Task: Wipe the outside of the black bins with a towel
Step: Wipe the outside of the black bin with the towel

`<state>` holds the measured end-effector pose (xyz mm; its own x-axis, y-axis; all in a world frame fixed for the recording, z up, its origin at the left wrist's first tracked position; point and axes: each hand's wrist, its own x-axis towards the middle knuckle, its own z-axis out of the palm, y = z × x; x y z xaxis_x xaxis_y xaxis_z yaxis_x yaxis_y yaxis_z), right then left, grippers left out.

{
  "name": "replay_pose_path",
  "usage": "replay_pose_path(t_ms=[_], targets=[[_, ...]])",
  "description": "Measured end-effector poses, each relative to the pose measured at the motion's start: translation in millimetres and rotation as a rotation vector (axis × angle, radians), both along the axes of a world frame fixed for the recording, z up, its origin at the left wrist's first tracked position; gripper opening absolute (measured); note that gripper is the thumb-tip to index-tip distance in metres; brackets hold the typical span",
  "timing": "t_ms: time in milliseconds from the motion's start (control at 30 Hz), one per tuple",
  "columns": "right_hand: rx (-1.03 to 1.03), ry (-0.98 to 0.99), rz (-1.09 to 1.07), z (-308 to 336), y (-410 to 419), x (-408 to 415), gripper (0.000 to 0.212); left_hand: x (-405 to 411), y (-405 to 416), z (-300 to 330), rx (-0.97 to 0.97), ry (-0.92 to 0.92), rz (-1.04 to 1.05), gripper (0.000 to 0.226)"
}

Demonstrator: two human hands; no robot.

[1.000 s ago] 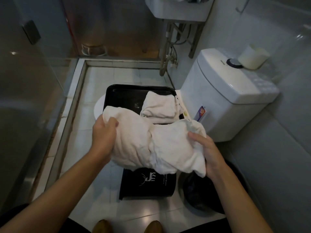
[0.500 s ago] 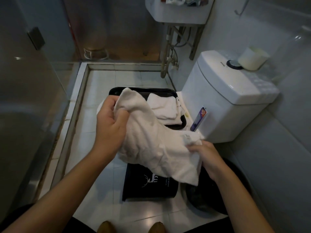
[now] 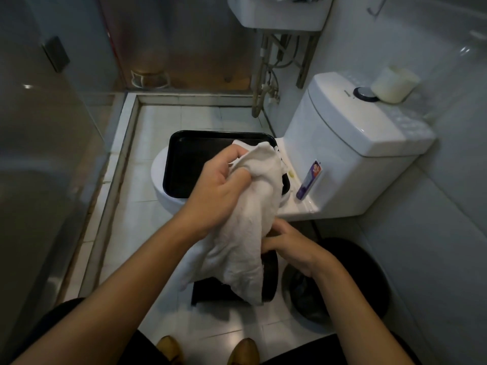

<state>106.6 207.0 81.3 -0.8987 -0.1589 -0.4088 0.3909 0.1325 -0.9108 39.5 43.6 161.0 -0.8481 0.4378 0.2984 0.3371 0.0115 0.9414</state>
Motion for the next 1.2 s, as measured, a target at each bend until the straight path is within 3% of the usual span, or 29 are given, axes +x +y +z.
replay_pose_path(t_ms=[133, 267, 433, 767, 933, 1033, 1100, 1200], targets=[[-0.117, 0.054, -0.03, 1, 0, 2, 0.044, -12, -4, -2, -0.066, -0.134, 0.107, 0.015], [-0.203, 0.048, -0.091, 2, -2, 3, 0.039, -34, -16, -15, -0.298, -0.189, 0.269, 0.012], [-0.212, 0.062, -0.141, 8, -7, 7, 0.034, -42, -22, -40, -0.497, -0.203, 0.193, 0.018], [-0.399, 0.101, -0.352, 28, -19, 13, 0.036, -38, -23, -64, -0.431, -0.193, 0.268, 0.037], [-0.488, 0.109, -0.494, 34, -17, 14, 0.03, -2, -32, -69, -0.533, -0.229, 0.399, 0.006], [-0.544, 0.129, -0.544, 36, -18, 15, 0.035, 16, -35, -65, -0.542, -0.409, 0.157, 0.022], [-0.564, 0.133, -0.562, 36, -19, 15, 0.04, 16, -37, -59, -0.414, -0.505, -0.052, 0.041], [-0.575, 0.145, -0.547, 36, -20, 14, 0.039, 8, -46, -59, -0.319, -0.466, -0.207, 0.053]])
